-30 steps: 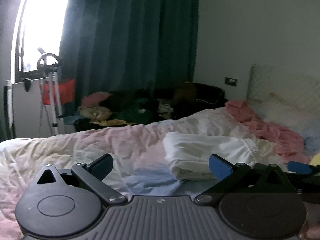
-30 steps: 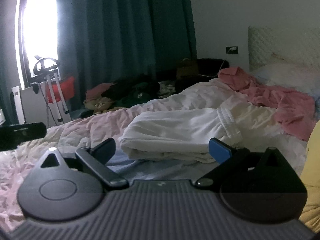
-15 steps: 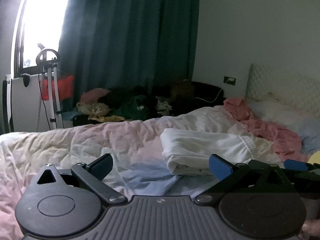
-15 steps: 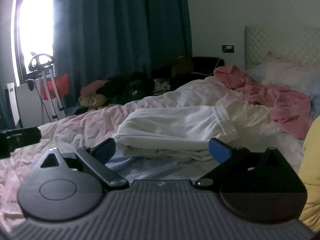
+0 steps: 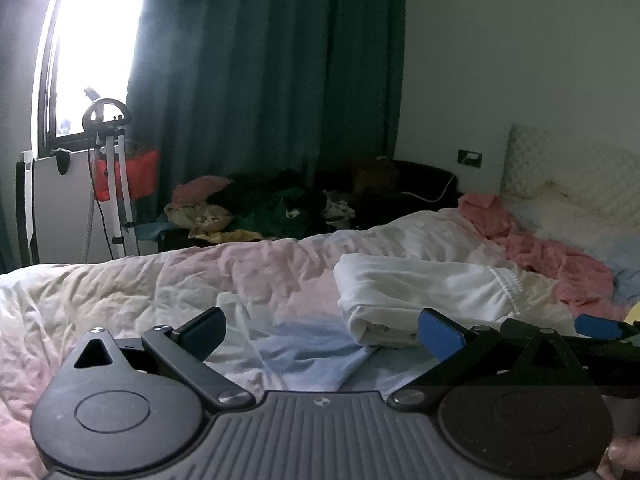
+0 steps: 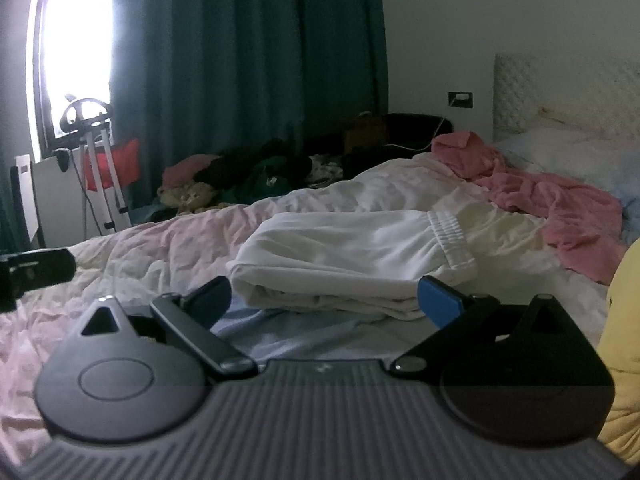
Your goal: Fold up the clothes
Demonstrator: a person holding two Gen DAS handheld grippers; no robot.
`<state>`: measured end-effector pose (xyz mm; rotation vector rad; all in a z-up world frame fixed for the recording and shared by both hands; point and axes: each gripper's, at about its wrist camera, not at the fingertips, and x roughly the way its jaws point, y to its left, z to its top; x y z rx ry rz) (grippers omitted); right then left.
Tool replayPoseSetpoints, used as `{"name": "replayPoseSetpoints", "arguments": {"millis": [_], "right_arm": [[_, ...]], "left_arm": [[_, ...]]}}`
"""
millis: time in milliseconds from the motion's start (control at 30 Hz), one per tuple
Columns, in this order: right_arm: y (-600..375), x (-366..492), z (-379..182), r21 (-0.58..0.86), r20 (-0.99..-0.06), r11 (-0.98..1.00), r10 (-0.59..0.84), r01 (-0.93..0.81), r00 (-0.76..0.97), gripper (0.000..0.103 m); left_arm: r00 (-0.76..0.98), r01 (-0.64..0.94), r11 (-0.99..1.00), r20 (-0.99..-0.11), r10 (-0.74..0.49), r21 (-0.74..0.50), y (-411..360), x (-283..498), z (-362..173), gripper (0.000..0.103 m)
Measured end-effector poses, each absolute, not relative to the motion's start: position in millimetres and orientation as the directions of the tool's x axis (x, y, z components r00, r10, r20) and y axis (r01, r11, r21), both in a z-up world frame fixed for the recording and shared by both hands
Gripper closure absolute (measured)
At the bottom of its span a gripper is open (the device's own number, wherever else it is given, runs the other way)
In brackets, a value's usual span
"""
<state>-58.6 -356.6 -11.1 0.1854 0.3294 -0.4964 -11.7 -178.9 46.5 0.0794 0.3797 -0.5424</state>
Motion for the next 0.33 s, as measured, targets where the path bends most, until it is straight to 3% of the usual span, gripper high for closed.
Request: {"name": "replayPoseSetpoints", "arguments": {"millis": [333], "right_arm": [[-358.8, -56.7, -10.7, 0.097, -0.352, 0.865, -0.432, 0.492, 0.83, 0.002]], "left_arm": [[0.784, 0.518, 0.855, -0.379, -0.491, -0.036, -176.8, -12.0, 43.2, 0.0]]}}
